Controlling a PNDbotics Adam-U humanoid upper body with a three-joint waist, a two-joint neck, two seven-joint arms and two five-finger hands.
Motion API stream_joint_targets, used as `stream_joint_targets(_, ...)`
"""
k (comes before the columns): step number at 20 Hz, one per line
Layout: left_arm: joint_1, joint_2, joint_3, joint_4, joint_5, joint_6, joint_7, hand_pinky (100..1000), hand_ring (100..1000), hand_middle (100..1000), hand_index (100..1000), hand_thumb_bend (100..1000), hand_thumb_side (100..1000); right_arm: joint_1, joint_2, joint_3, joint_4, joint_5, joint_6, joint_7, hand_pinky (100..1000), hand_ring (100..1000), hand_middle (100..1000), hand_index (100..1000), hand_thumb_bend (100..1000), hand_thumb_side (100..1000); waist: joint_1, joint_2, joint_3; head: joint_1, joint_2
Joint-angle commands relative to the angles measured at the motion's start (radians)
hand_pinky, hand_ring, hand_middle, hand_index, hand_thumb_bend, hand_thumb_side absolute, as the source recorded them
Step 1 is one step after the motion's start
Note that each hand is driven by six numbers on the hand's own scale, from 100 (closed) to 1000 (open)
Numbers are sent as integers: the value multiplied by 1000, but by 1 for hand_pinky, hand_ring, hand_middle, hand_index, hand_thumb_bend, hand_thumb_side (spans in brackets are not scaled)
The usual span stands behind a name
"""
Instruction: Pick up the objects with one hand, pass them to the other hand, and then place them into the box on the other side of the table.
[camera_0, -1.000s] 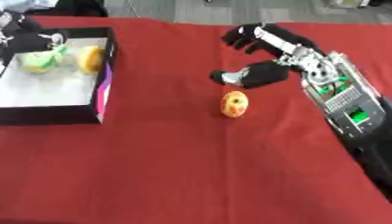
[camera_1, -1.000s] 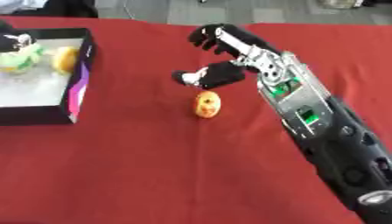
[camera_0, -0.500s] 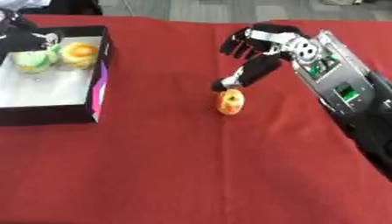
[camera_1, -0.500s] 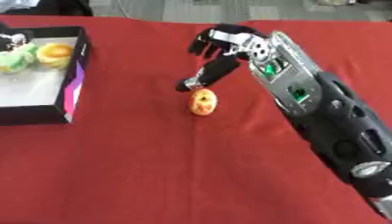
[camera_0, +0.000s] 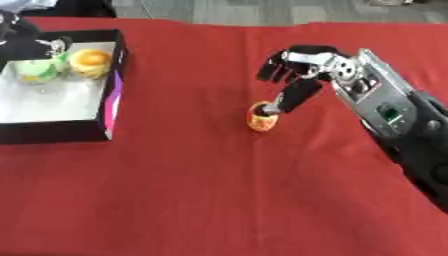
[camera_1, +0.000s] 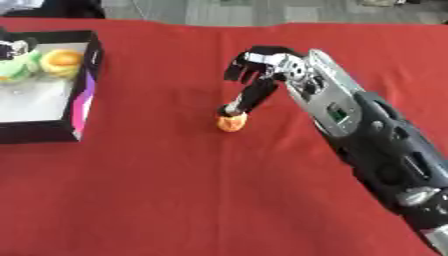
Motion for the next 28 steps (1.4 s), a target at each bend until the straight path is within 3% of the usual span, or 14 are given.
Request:
stream_joint_targets(1,-15,32,9,-14,-3,1,-1,758,812,687,729,452,391,-11,-6,-4,11,18,-13,10,848,832,768,782,462,196,-3,-11,3,0,1)
stream_joint_targets(14,-13,25,10,-17,-2,6,4,757,811,685,728,445,393,5,1,2,67,41,-40,22,850,823,760,774,449,170,-2,-6,6,-3,-1)
stream_joint_targets(28,-15,17,10,-20,3,10,12,756,810,684,725,438,407,17,17,7,104,46,-50,6,842,787,694,714,441,100,-2,0,13,-7,-4)
